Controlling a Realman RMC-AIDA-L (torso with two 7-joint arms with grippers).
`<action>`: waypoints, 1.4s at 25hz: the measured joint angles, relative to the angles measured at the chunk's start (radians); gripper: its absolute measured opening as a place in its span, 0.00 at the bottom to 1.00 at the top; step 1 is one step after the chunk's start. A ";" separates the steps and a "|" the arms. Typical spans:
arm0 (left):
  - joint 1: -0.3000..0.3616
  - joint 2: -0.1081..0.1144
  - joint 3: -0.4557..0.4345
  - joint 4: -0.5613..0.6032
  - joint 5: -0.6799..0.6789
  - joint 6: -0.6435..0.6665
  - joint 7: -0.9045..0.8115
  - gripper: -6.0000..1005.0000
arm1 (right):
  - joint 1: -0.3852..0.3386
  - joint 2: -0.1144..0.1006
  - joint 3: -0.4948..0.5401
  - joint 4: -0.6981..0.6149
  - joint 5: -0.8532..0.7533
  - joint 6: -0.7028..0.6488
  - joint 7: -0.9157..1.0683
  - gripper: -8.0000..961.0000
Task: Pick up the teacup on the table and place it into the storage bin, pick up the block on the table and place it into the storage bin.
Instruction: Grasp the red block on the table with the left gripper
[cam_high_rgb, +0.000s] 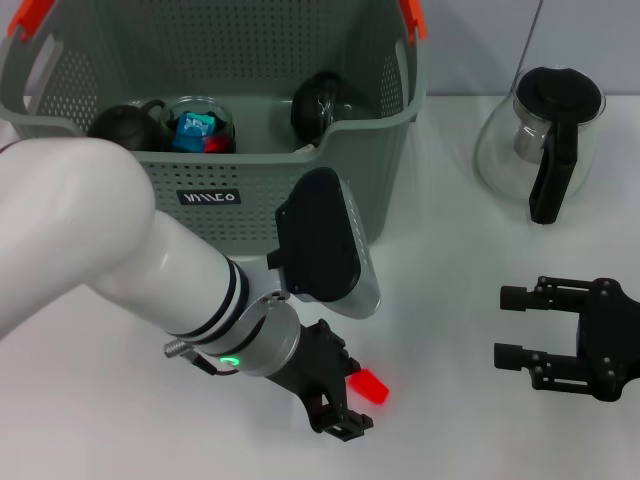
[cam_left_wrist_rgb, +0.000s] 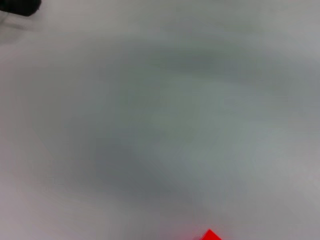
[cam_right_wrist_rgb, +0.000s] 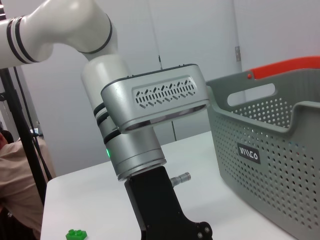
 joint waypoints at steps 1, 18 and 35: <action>0.002 0.000 -0.002 0.004 0.002 0.005 -0.004 0.61 | 0.000 0.000 0.000 0.000 0.000 -0.001 0.000 0.73; 0.001 -0.001 0.026 -0.024 -0.030 -0.056 0.075 0.61 | 0.000 -0.001 0.000 0.002 0.000 -0.005 0.000 0.73; 0.002 -0.001 0.025 -0.025 -0.024 -0.055 0.013 0.61 | 0.001 -0.003 0.000 0.001 0.000 -0.013 0.001 0.73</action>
